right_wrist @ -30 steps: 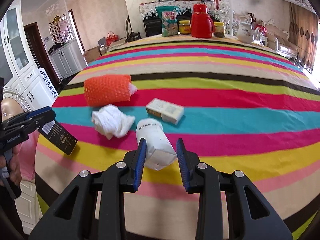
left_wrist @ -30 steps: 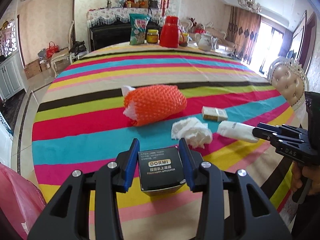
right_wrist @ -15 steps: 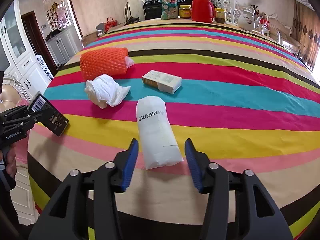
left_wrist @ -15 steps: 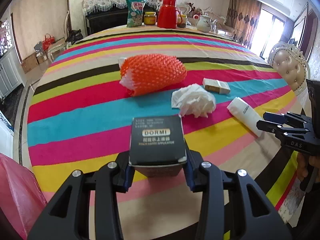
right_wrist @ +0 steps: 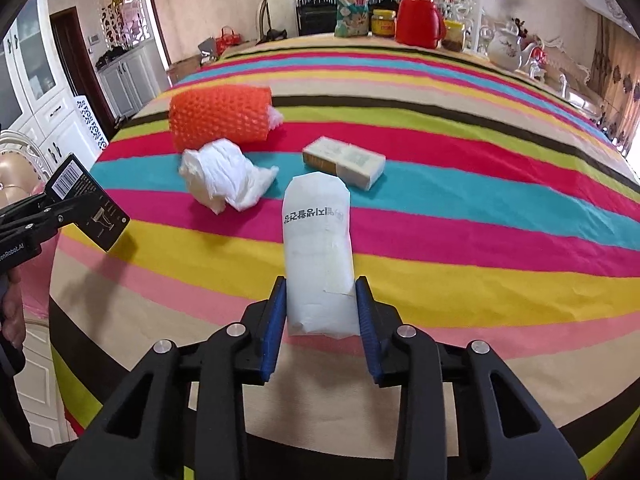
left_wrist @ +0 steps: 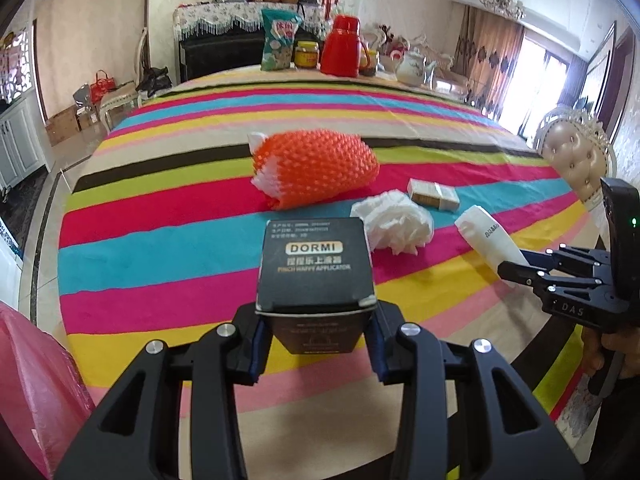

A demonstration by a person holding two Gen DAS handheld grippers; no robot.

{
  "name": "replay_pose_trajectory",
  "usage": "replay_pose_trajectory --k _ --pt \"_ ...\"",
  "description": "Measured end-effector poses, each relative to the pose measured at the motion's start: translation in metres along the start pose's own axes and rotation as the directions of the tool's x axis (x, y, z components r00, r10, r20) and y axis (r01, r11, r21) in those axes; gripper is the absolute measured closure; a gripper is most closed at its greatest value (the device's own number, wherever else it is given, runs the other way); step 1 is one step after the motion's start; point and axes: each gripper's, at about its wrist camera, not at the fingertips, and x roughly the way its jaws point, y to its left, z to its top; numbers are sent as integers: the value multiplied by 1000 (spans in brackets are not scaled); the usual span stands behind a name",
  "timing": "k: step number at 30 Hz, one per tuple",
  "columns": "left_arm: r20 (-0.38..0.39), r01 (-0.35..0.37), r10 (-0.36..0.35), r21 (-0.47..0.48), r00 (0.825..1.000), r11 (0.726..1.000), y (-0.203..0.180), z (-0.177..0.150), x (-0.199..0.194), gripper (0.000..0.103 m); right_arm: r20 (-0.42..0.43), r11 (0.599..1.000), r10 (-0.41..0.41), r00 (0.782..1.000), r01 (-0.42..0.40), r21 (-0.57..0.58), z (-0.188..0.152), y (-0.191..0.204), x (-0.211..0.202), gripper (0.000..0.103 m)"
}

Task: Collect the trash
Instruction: 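Carry the black box and white packet to the pink wastebasket while opening both tools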

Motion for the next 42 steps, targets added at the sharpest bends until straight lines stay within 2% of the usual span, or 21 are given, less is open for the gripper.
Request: replay_pose_trajectory --k 11,19,31,42 --pt "109 -42 47 -54 993 998 19 9 -39 65 160 999 20 987 -24 24 13 17 -47 72" --pt "157 -111 123 -84 980 990 41 6 -76 65 207 998 62 976 -66 9 27 34 -62 72" --pt "204 -264 302 -192 931 945 107 -11 -146 65 215 985 170 962 -163 -49 49 84 -57 72" --pt "184 -354 420 -306 889 884 174 -44 -191 65 177 949 291 940 -261 -175 70 183 -44 72"
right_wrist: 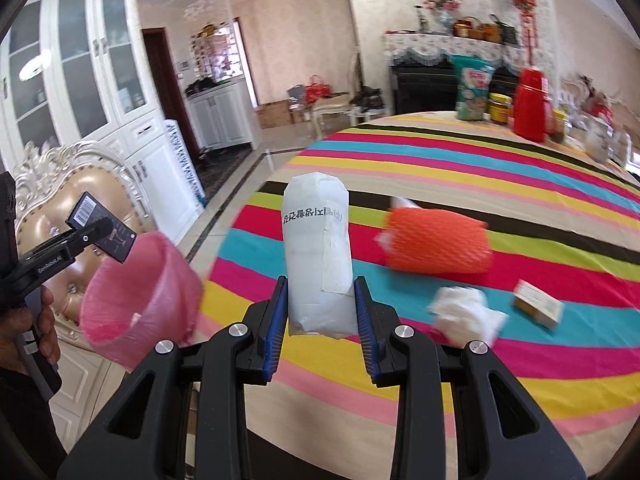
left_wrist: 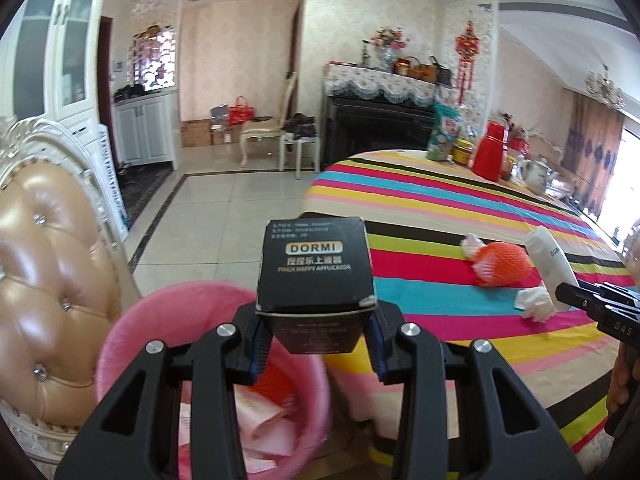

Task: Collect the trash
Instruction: 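Carry the black box and white packet to the pink wastebasket while opening both tools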

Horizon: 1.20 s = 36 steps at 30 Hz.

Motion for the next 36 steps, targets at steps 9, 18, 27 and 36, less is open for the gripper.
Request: replay_pose_trajectory --k 9,18,27,36 --pt "-1 -64 64 -66 998 996 58 -10 -13 65 -47 990 112 993 -115 -76 11 80 41 72" --pt "-5 -108 108 -133 994 985 100 -21 -22 64 -99 961 196 976 -211 -177 18 164 70 72" --pt "-2 -128 129 -175 992 976 124 -28 -33 64 -156 928 245 957 -278 -247 17 218 95 69" --pt "-1 -132 135 -199 991 971 125 -32 -38 44 -190 922 250 949 -293 -253 10 229 112 53"
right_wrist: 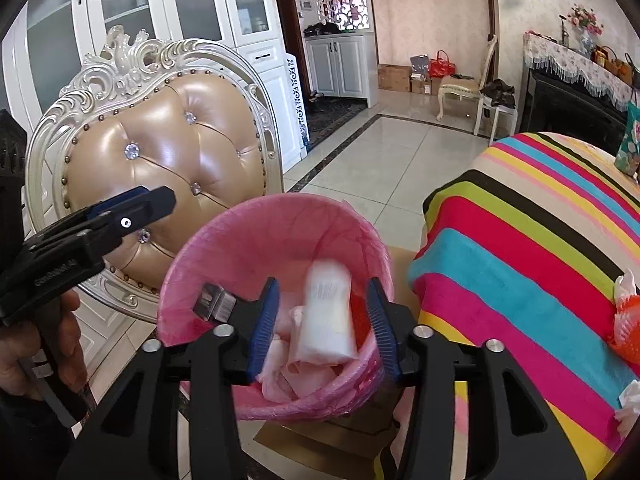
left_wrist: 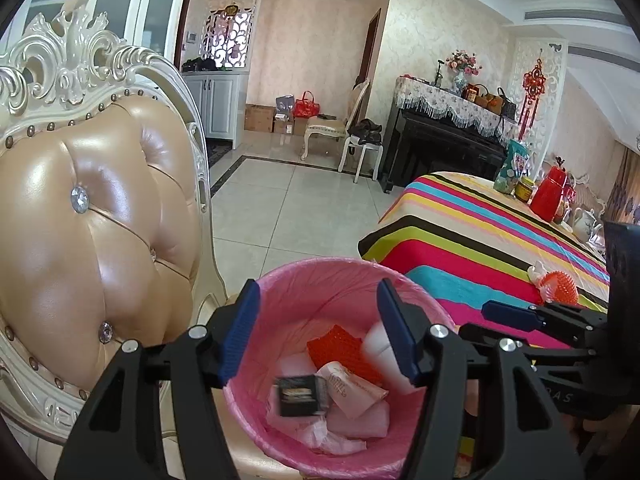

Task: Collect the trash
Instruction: 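Move both tools back over the table toward the orange foam net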

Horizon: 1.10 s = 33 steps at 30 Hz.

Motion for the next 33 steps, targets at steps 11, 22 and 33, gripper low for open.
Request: replay_pose_trajectory --k 11,22,33 --pt "-6 44 -43 26 999 999 -24 -2 10 42 17 993 -81 997 79 91 -20 -47 -23 45" --pt "-28 132 -130 100 991 986 -93 4 22 42 61 965 -208 976 194 173 -51 -98 -79 38" --pt "-54 218 -212 178 976 960 -165 -5 19 41 76 928 -300 951 272 256 -92 -144 -134 34"
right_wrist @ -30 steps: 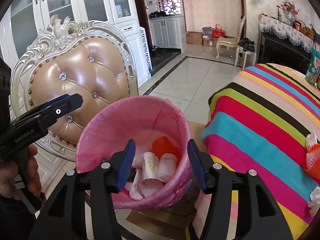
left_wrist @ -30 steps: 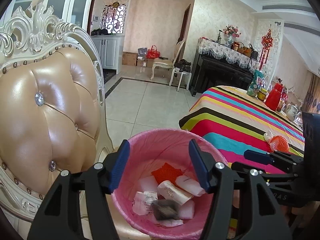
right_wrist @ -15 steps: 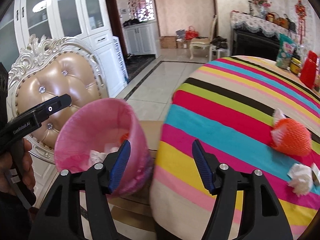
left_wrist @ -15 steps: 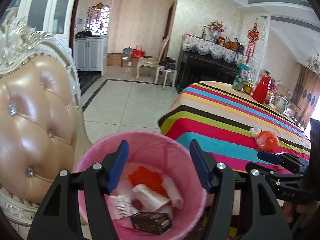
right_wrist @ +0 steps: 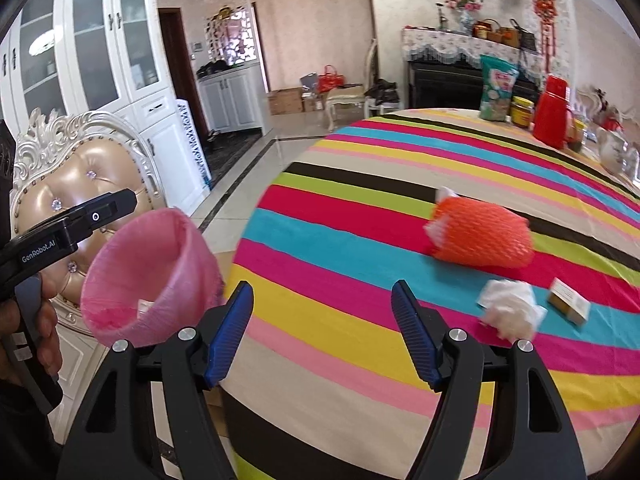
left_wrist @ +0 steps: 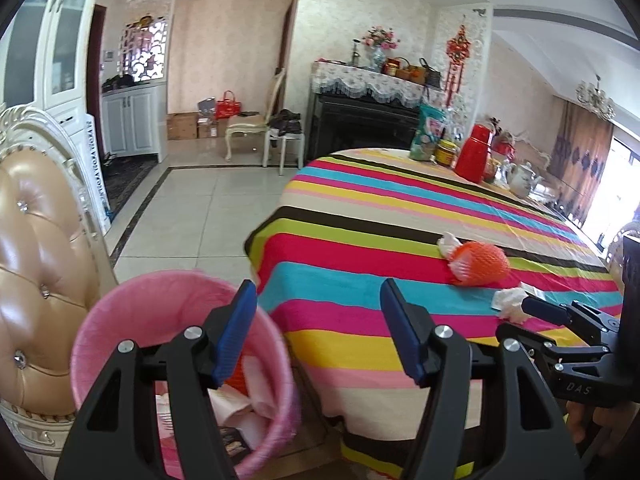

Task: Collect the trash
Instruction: 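Move both tools back over the table toward the orange foam net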

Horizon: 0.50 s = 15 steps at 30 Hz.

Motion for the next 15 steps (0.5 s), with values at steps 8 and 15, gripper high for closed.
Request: replay_pose_trajectory --k 8,15 --pt "-34 49 -47 55 998 997 -48 -1 21 40 8 995 -81 997 80 53 -18 -49 -18 30" --pt "-60 88 -83 88 995 992 -84 -2 42 40 0 986 -135 991 134 104 -27 -96 -27 29"
